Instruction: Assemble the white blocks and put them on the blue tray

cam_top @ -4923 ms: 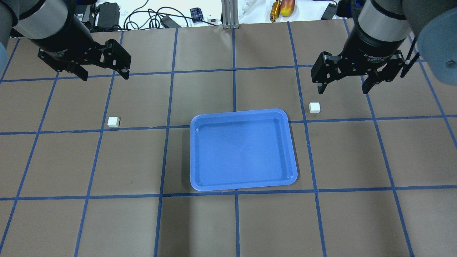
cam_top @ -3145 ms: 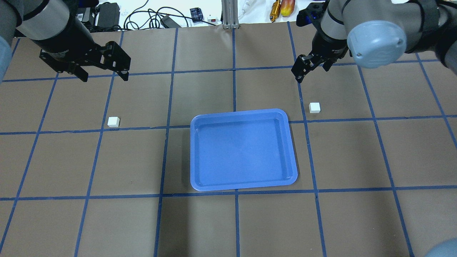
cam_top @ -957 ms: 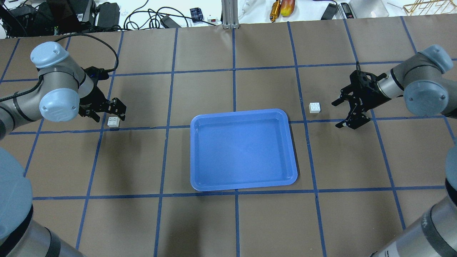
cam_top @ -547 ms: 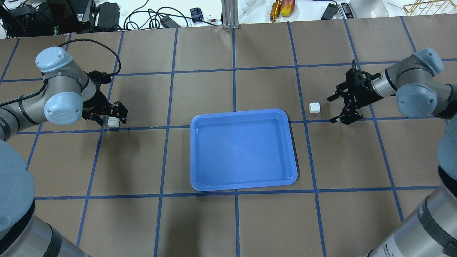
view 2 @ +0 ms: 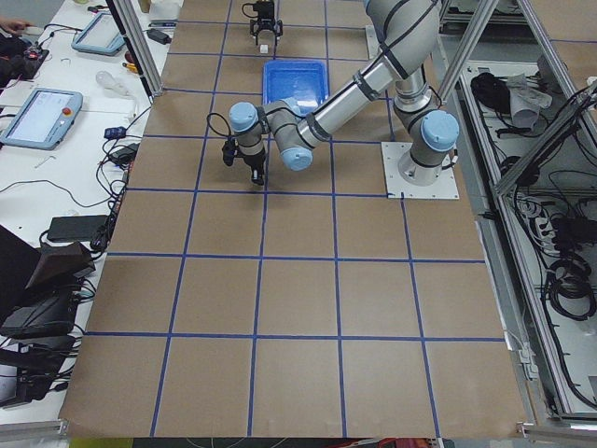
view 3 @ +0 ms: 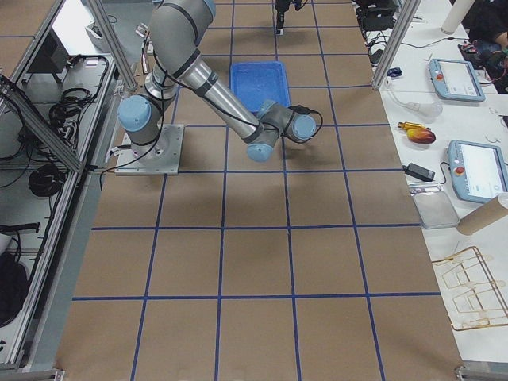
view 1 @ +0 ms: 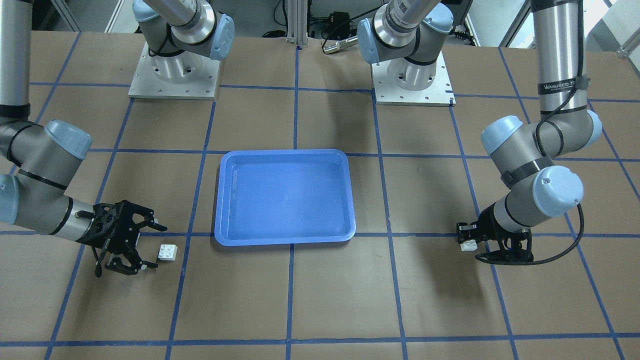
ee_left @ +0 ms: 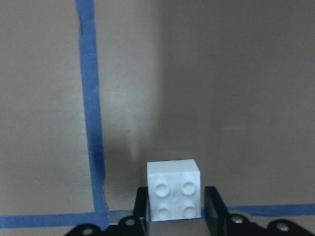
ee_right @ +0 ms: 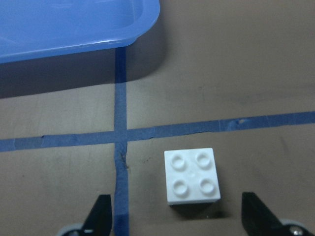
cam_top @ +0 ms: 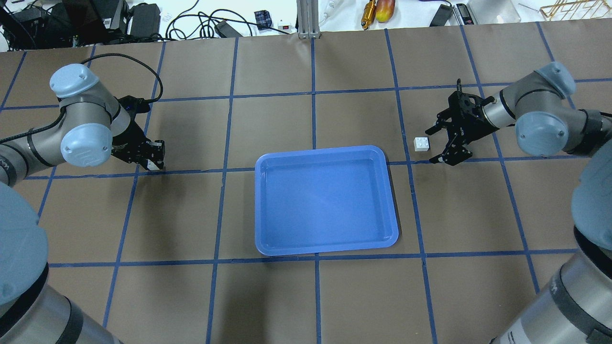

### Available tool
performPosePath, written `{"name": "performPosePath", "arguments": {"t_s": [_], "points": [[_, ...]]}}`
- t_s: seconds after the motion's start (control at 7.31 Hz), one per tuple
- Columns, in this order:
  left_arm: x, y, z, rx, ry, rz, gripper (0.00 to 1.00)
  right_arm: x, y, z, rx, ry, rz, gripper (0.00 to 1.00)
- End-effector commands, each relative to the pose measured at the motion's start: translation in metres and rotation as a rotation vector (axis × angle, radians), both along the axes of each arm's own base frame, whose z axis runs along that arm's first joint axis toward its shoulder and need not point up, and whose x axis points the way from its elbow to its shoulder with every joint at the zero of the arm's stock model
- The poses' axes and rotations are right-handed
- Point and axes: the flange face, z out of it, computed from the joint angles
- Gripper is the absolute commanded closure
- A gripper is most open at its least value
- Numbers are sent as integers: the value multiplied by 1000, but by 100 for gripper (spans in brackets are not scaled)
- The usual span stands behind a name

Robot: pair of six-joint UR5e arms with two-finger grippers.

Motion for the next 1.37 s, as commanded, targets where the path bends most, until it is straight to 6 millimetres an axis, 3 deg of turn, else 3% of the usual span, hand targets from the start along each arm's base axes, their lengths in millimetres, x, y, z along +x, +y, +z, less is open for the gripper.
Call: {"name": "performPosePath", "arguments": {"t_s": [0.0, 0.14, 0.41, 0.55, 0.68, 0.82, 1.09, 1.23], "points": [[3, 0, 4, 2, -28, -2, 97, 2, 0, -1, 1, 0, 3, 18], [3, 0, 14, -5, -46, 7, 99, 2, -1, 0, -3, -1, 5, 27], [-35, 5, 36, -7, -4, 41, 99, 2, -1, 1, -6, 0, 7, 50], [-70, 6, 46, -20, 57, 76, 99, 2, -2, 1, -16, 2, 15, 61], [-117, 9, 54, -23, 55, 131, 99, 0, -6, 4, -64, 24, 7, 81], [-171, 17, 56, -16, 49, 169, 99, 2, -7, 7, -84, 32, 7, 87], [-246, 44, 64, -9, 26, 228, 100, 12, -9, 21, -105, 39, 17, 88], [-291, 66, 67, -7, 28, 192, 100, 15, -5, 43, -127, 50, 21, 88]]}}
